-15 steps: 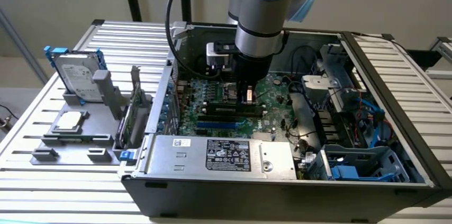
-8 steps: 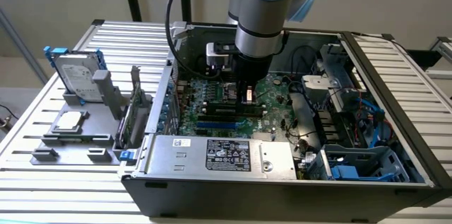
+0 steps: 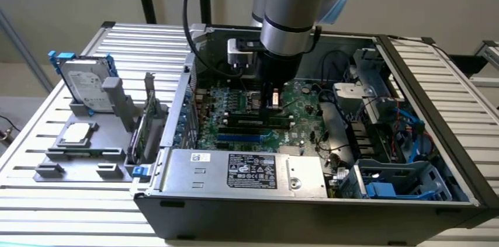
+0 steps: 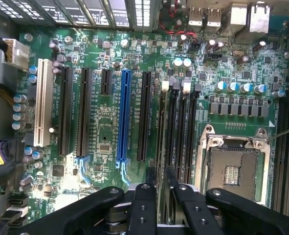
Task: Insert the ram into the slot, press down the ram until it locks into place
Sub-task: 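Insert the ram into the slot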
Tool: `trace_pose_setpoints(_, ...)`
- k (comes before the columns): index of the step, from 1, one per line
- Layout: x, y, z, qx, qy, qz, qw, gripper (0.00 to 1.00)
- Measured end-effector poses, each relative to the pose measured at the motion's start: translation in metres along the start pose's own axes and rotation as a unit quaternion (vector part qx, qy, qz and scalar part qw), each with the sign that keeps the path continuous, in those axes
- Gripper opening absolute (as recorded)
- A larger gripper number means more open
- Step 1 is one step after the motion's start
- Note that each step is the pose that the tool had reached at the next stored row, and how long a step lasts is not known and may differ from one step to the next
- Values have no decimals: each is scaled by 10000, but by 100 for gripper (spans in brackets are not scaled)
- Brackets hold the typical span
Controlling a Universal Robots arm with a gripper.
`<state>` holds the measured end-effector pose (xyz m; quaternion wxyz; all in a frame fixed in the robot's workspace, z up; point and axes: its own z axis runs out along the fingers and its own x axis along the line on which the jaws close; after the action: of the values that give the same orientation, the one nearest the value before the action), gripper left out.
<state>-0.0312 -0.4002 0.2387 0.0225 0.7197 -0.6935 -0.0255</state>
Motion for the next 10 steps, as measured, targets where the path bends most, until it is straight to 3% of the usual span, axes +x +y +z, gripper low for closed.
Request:
trace_pose_setpoints(4,0,7,-84,-12,0,-1,10000,20)
trace_pose_setpoints(6,-1,7,-86,-12,-1,-1,10000,10)
trace_pose_setpoints(10,0,8,-88,-12,0,-1,10000,10)
